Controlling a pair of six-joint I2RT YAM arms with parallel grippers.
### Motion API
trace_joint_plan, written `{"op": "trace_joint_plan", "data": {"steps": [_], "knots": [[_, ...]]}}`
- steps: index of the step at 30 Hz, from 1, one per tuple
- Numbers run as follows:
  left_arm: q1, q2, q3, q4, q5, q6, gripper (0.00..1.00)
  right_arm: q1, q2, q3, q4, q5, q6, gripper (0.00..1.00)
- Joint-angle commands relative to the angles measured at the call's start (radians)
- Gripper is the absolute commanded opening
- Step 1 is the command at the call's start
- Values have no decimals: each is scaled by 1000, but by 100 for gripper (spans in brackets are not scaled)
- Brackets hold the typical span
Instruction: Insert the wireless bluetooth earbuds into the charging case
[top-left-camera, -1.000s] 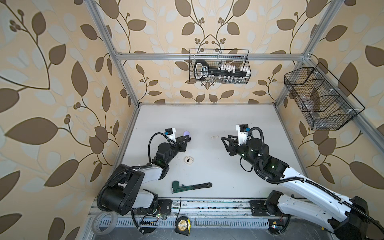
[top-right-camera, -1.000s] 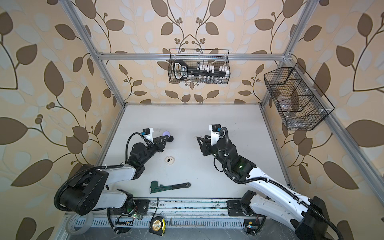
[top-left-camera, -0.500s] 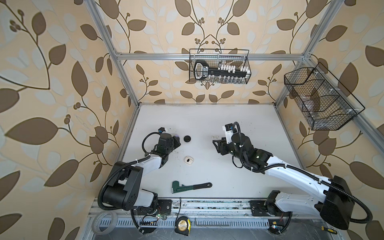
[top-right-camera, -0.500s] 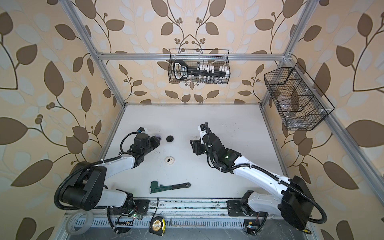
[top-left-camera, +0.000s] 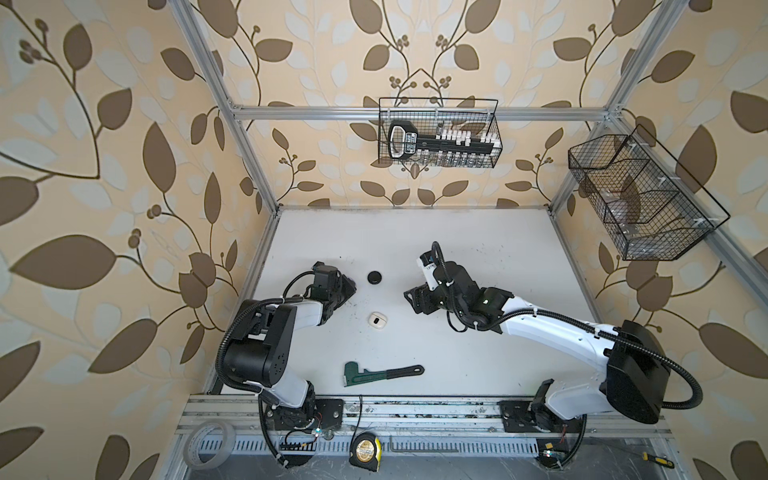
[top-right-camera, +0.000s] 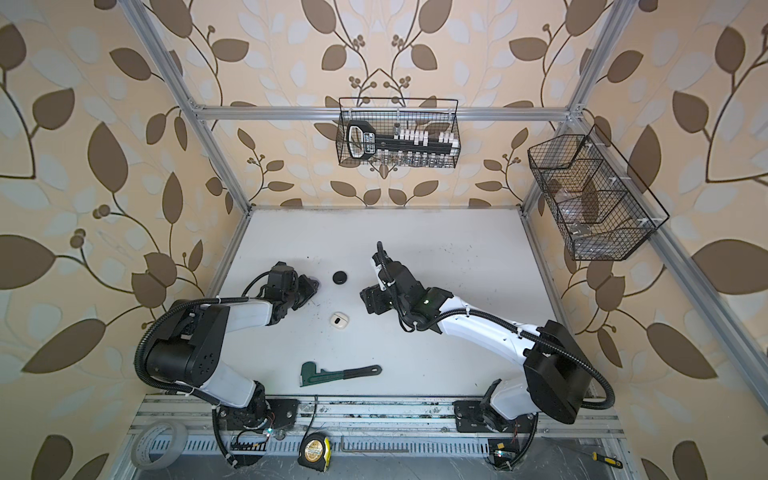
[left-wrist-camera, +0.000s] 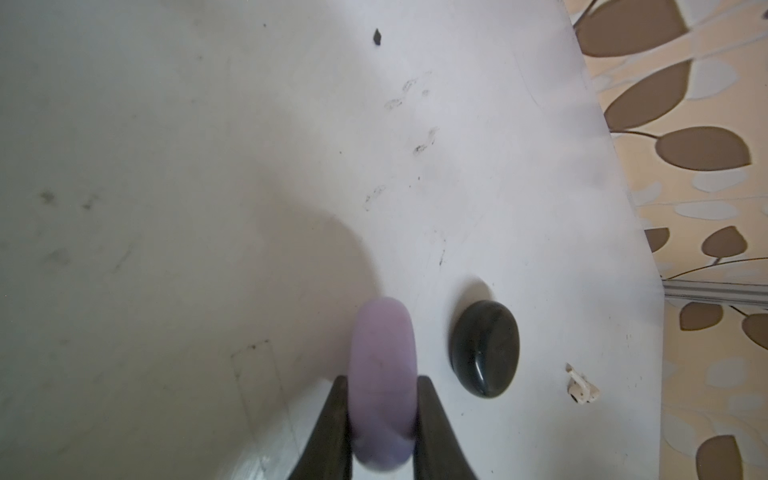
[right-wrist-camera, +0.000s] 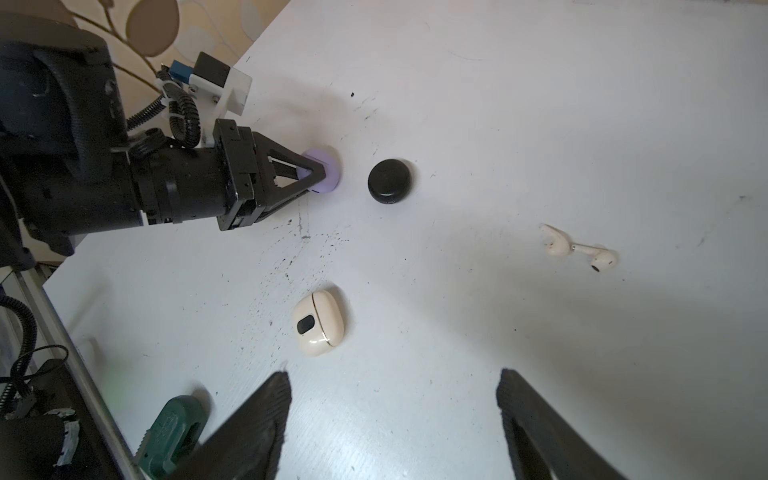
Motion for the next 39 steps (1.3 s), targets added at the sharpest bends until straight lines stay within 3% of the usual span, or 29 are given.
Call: {"op": "trace_joint_plan", "data": {"steps": [1, 9, 11, 15, 22, 29, 39], "knots": [[13, 22, 29, -30, 18, -17, 19, 7, 26, 47, -37, -22, -22, 82], [24, -23, 28, -95, -40, 5, 65, 9, 104, 95, -73, -66, -42, 88], [24, -55, 32, -137, -67, 20, 79, 12, 153, 127, -97, -83, -52, 91], [24, -121, 2, -137, -116, 16, 99, 18, 261, 209, -166, -110, -82, 93], [24, -264, -1, -236, -217, -5, 99, 79, 439, 350, -254, -116, -138, 93], [24, -415, -54, -266, -354, -107, 99, 122, 593, 489, -343, -91, -168, 91], [24, -540, -127, -188, -358, -17, 99, 140, 735, 605, -431, -79, -173, 82]]}}
